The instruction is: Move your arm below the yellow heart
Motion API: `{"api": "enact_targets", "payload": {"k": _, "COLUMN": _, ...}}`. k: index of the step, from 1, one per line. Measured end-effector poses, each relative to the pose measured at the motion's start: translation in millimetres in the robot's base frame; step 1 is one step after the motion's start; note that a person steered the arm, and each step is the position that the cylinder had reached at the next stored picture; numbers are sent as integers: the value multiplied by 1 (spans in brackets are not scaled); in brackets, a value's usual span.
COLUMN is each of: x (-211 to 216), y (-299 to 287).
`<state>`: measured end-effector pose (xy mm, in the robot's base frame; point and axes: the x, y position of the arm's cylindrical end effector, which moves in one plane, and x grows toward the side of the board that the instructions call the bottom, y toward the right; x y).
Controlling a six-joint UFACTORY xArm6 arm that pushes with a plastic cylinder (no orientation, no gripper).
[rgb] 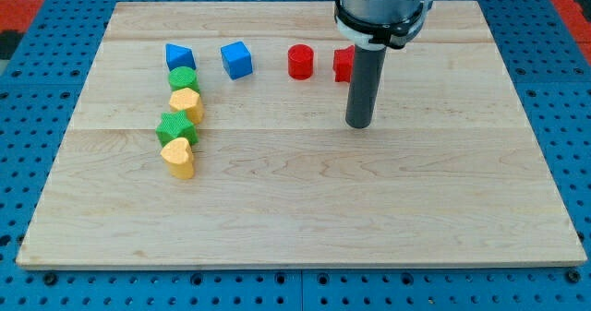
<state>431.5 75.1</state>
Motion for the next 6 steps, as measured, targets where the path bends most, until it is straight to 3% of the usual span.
{"api": "enact_targets", "payload": {"k": 2, "x": 0, "y": -25}}
{"api": "enact_targets", "payload": {"k": 3, "x": 1, "y": -76}}
{"api": "enact_targets", "payload": {"k": 5, "x": 117, "y": -56}}
{"api": "enact_targets", "payload": {"k": 6, "x": 160, "y": -142}}
